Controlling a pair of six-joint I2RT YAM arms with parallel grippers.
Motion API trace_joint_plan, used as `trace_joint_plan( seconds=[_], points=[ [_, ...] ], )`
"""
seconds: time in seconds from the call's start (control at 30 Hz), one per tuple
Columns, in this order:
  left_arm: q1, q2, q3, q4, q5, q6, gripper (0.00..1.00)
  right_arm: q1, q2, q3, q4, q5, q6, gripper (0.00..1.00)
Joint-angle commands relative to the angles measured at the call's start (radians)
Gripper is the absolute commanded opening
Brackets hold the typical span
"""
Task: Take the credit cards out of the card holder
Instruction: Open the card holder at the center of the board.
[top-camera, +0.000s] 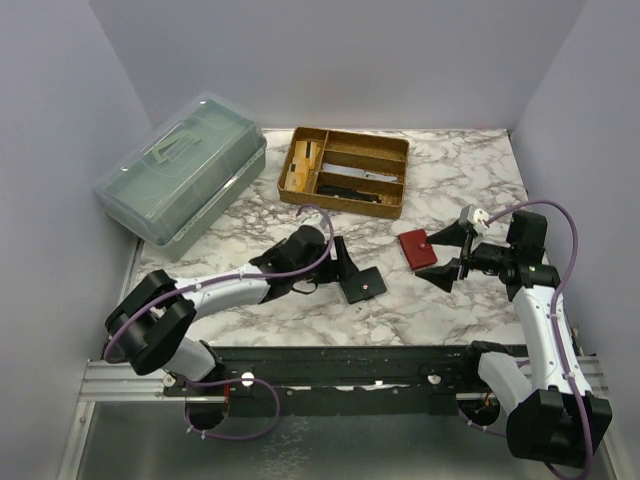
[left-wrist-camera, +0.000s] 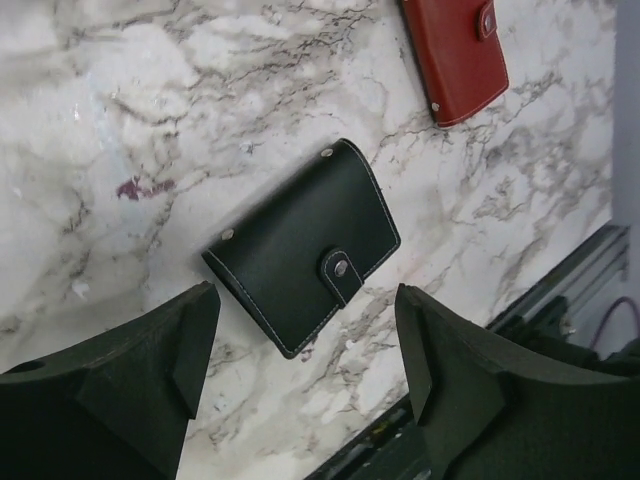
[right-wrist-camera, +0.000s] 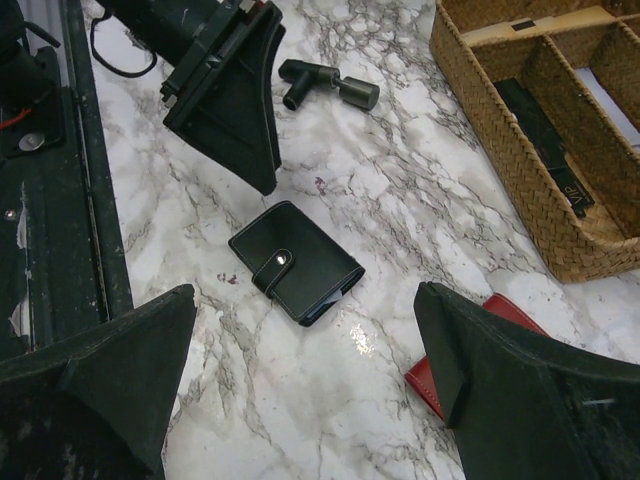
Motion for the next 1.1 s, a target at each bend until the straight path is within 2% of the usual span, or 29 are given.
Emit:
trace_joint_plan(
  seconds=[0.0, 0.13, 0.37, 0.5, 0.6, 0.67, 0.87, 0.97, 1.07],
  points=[
    [-0.009, 0.058, 0.136, -0.257, 0.06, 0.364, 0.75, -0.003, -0.014, -0.008, -0.019, -0.019, -0.018, 1.0],
    [-0.01, 0.139, 0.202, -0.314, 0.193, 0.565, 0.71, -0.002, -0.017, -0.008, -0.021, -0.015, -0.02, 1.0],
    [-0.009, 0.224, 0.309, -0.396, 0.203, 0.758, 0.72, -0.003, -0.011, -0.008, -0.019, -0.013, -0.02, 1.0],
    [0.002, 0.307, 0.371, -0.434, 0.259, 0.792, 0.68, -0.003, -0.011, -0.011, -0.019, -0.01, -0.023, 1.0],
    [0.013, 0.372, 0.422, -0.471, 0.299, 0.802, 0.59, -0.002, -0.011, -0.011, -0.019, -0.007, -0.024, 1.0],
    [0.016, 0.405, 0.451, -0.492, 0.308, 0.801, 0.58, -0.003, -0.011, -0.011, -0.019, -0.007, -0.025, 1.0],
    [0.016, 0.431, 0.466, -0.509, 0.236, 0.782, 0.59, -0.003, -0.013, -0.011, -0.022, -0.008, -0.028, 1.0],
    [0.017, 0.409, 0.453, -0.51, 0.168, 0.766, 0.67, -0.003, -0.012, -0.01, -0.022, -0.012, -0.029, 1.0],
    [0.015, 0.36, 0.437, -0.497, 0.122, 0.784, 0.68, -0.003, -0.013, -0.01, -0.026, -0.014, -0.029, 1.0]
  ],
)
